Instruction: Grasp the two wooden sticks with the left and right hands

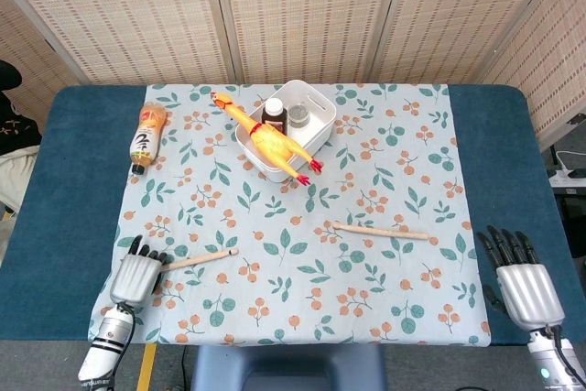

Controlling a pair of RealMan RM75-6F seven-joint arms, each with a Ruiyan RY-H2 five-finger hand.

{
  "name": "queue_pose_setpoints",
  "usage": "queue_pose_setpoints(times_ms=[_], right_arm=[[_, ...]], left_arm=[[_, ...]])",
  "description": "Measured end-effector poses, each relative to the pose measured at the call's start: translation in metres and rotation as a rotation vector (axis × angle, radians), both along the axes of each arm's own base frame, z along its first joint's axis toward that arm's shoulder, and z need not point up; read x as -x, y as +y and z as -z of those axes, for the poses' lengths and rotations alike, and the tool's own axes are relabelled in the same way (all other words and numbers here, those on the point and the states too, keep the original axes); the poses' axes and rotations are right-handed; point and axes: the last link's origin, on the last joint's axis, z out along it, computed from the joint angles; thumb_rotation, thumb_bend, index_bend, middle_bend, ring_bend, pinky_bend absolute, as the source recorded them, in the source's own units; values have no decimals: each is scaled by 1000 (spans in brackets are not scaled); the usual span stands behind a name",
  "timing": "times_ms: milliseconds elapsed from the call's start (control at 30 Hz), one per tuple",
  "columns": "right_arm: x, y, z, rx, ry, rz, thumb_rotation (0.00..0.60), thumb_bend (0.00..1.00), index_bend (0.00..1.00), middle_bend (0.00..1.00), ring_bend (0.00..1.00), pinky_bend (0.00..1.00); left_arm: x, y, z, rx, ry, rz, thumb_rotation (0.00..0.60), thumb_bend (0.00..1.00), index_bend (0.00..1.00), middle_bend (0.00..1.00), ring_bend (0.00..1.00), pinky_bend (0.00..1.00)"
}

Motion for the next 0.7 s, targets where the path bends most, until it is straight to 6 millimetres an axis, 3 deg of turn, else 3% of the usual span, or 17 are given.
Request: queue_pose_setpoints(times_ms=[200, 433, 533, 700], right_arm=[[-2, -2, 2, -7, 15, -4, 600, 264, 0, 0, 0, 0], [-5, -19, 14, -58, 3, -4, 600, 264, 11, 0, 0, 0], [-6, -30, 23, -96, -18, 22, 600, 264, 67, 18, 0, 0], [-16, -54, 43, -125, -30, 30, 600, 264, 226, 160, 0, 0]], left_arm=[[0, 1, -5, -36, -26, 33, 600, 610, 813, 900, 528, 203], [6, -1, -18, -43, -86, 59, 600, 614, 831, 917, 542, 178], [6, -4, -25, -54, -115, 98, 600, 613, 831, 918, 541, 172], [8, -10, -43, -87, -145, 146, 600, 612, 831, 917, 541, 165]])
